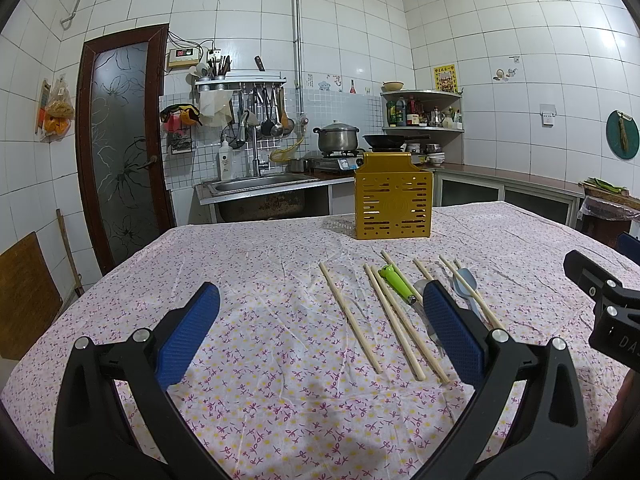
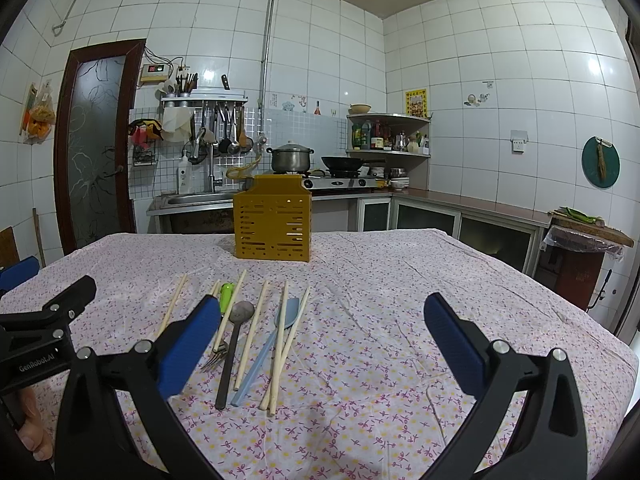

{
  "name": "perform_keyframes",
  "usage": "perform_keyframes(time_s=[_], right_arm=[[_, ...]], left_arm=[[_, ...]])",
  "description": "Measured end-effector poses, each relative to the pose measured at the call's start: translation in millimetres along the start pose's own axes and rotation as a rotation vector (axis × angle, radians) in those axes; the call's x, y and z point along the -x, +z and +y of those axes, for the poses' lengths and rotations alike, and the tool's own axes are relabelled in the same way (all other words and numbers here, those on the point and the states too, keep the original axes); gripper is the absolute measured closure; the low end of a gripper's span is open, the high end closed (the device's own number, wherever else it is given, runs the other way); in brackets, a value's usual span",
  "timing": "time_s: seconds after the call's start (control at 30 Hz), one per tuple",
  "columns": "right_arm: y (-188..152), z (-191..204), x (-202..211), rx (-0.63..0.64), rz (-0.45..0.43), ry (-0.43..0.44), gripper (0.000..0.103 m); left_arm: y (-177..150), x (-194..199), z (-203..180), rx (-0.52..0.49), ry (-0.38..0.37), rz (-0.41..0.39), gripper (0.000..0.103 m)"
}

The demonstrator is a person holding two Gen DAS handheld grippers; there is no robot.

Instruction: Organize utensils

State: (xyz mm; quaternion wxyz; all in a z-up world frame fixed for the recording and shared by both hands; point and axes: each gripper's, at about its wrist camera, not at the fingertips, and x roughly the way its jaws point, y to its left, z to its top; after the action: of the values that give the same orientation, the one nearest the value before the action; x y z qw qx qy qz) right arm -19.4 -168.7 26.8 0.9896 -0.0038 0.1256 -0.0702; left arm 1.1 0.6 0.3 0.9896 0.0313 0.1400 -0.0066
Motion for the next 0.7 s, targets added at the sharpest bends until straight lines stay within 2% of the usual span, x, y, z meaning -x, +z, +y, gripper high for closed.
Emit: perform_keyframes(time_s=[0.47,0.6,0.7], right_arm=[[0.9,-0.7,-1.1,-0.006,0.003,0.013,0.004],[8.2,-1.7,-6.8,-0.011,0.006,0.058,0.004],[17.2,3.5,-9.9,0.01,-0.017,0.054,0.004]], left_arm=[[-1.3,-2.0,8.0,0.006,0.001,0.017,0.005],[6.0,-8.0,7.1,0.009,0.011,0.038,0.005],[16.9,-14.4,8.3,0.008,0.038,0.05,0.005]])
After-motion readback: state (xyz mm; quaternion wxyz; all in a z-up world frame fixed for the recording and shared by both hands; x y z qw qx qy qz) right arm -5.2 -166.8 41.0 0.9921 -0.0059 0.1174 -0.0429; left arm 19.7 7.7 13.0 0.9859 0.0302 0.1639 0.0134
